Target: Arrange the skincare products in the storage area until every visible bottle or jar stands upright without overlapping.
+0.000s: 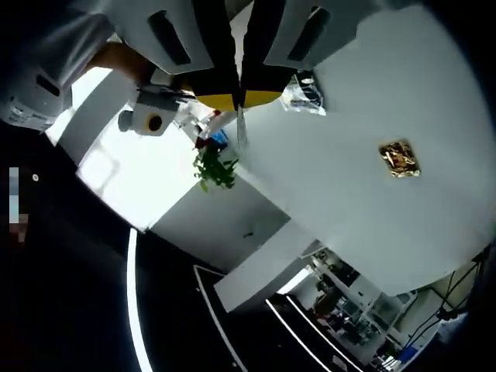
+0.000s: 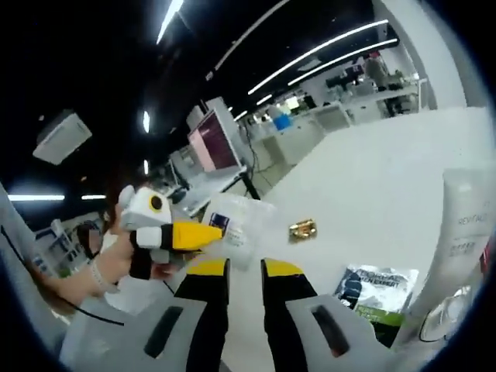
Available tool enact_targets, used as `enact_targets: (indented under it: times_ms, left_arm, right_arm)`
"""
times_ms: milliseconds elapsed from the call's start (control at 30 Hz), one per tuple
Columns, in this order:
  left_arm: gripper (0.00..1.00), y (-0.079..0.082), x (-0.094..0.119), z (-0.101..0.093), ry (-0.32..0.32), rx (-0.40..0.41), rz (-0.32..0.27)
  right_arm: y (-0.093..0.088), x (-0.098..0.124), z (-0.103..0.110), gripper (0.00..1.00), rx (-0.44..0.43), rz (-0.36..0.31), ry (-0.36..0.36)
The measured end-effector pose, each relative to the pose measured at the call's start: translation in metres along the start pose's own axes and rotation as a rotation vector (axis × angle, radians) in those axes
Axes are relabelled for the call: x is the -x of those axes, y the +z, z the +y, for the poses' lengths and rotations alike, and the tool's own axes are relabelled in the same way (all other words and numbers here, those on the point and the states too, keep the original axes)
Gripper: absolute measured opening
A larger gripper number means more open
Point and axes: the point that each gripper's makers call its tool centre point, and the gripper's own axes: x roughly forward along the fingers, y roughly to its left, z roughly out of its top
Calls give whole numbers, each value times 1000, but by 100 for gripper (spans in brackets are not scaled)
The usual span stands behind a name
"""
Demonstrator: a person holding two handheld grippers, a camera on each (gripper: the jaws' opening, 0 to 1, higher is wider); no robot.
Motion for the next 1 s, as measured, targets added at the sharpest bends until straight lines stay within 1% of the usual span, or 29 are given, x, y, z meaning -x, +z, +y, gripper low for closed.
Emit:
enact_targets:
  times_ms: [33,67,100,133,200,233,367,400,533,633,667,733,800,833,1000]
  left_arm:
    - [0,0,0,-5,-19,10,-7]
    - [0,0,0,-8,-29,13,-11]
    - [0,-1,-1,-12,-44,18,-11]
    - [0,-2,-2,-18,-67,24,-9]
    - [0,-3,-3,-22,-73,18,-7]
    - [0,-3,-4,-23,-79,17,-6]
    - [0,0,-3,-28,-106,42,-26]
    - [0,-1,-3,-30,-115,43,-28]
    - [0,-1,0,-26,-97,24,-39]
    - [0,-3,0,-27,-101,32,-44]
    - [0,-4,0,-27,-93,21,-47]
    - [0,-3,1,-29,-100,30,-50]
    - [0,-1,2,-34,-130,54,-63]
    - [0,-1,2,-35,-135,56,-64]
    - [0,1,1,-42,-156,60,-71]
  right_arm:
    - [2,2,4,17,-46,-16,18]
    - [4,5,8,17,-70,-27,35]
    - [8,7,7,16,-93,-47,38]
    - [9,8,7,15,-96,-49,41]
    - [11,10,15,13,-133,-62,81]
    - [12,11,15,13,-137,-66,75]
    - [15,14,18,11,-155,-87,102]
    - [16,15,19,11,-175,-84,115]
    - [17,18,21,5,-185,-88,127]
    - [17,18,23,4,-193,-86,134]
    - [16,19,23,4,-204,-87,140]
    - [17,19,24,4,-221,-92,150]
    - [20,20,27,4,-250,-102,175]
    - [21,21,27,4,-257,-103,184]
    - [22,21,30,7,-258,-103,202]
